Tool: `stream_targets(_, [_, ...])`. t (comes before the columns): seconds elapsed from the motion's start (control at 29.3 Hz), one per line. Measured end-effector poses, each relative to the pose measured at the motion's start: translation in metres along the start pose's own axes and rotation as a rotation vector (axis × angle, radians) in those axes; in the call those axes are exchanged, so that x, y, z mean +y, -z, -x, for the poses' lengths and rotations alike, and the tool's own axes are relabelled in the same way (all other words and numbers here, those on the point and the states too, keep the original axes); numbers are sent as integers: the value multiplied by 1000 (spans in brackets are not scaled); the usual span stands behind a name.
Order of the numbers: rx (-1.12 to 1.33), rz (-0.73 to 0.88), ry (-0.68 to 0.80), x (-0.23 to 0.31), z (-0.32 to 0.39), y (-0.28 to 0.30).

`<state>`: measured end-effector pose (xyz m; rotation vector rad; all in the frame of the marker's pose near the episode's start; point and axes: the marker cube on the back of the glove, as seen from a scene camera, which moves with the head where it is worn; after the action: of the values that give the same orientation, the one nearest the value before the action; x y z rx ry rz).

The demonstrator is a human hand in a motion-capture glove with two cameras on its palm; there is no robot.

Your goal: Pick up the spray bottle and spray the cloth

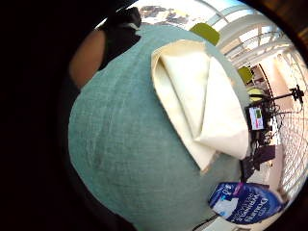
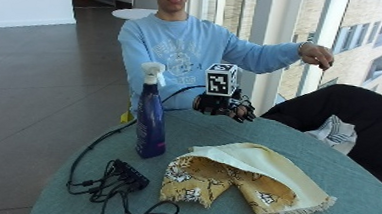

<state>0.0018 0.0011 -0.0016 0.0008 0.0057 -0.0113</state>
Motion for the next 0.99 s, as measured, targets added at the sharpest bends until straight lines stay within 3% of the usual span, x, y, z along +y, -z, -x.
stream_targets(0.65, [11,19,-29,0,-8,1])
stream_targets(0.85, [186,32,95,11,-15,-3])
stream_targets(0.99, [121,33,-2,29,-4,8])
